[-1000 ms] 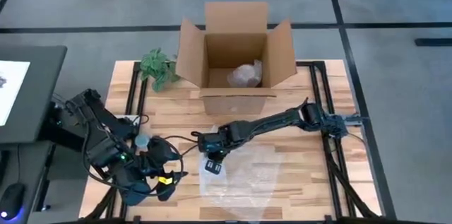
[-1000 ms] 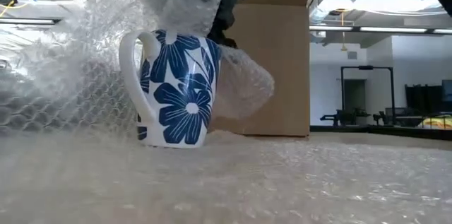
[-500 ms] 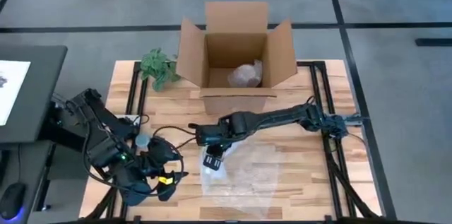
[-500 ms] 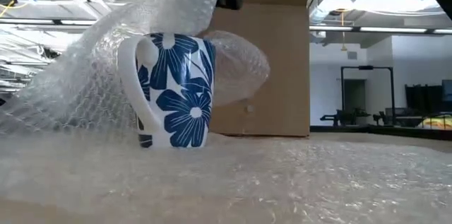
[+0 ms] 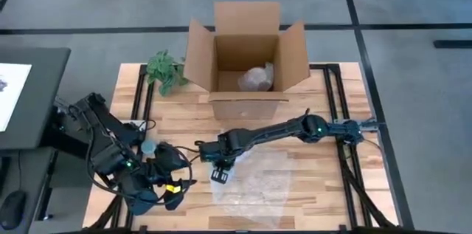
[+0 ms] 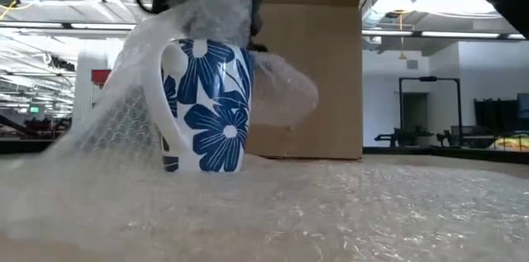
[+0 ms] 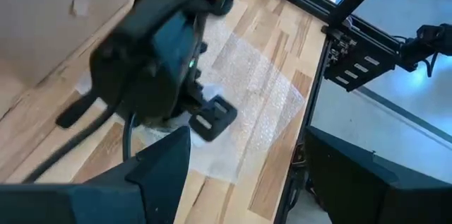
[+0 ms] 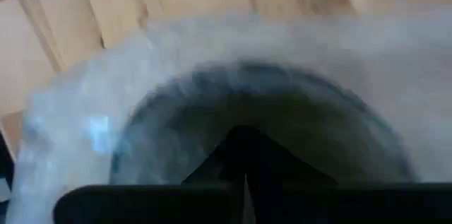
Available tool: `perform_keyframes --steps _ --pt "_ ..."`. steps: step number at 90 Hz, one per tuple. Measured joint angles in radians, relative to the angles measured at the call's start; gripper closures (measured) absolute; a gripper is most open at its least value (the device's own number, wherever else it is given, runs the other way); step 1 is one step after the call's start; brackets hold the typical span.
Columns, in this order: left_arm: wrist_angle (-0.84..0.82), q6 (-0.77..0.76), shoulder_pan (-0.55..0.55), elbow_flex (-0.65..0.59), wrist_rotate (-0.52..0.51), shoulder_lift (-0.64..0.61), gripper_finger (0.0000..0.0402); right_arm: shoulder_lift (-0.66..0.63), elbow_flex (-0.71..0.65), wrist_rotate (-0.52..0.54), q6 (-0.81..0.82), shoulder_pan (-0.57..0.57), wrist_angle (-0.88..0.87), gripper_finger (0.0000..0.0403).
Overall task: Wrap mug
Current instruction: Wrap the blue mug with bubble wrap
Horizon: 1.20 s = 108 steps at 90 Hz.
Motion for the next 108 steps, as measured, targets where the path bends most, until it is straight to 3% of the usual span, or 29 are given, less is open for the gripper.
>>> perform_keyframes --steps 13,46,62,90,108 --pt "0.007 0.003 0.000 0.000 -0.001 0.000 0.0151 -0.003 0.002 0.004 -0.006 -0.001 -0.009 0.0403" --pt "0.010 0.001 0.000 0.000 -0.002 0.000 0.0151 -0.184 -0.004 0.009 0.046 -0.009 -0.054 0.0403" --pt "0.010 0.001 0.000 0.000 -0.001 0.000 0.0151 -0.201 -0.004 -0.024 0.089 -0.006 -0.024 0.0403" --pt "0.011 -0.027 0.000 0.000 0.014 0.000 0.0151 -0.040 -0.017 -0.037 0.107 -0.005 0.029 0.0403" --pt "0.013 -0.066 0.002 0.000 0.037 0.000 0.0151 0.029 -0.008 -0.041 0.031 -0.024 0.021 0.0403"
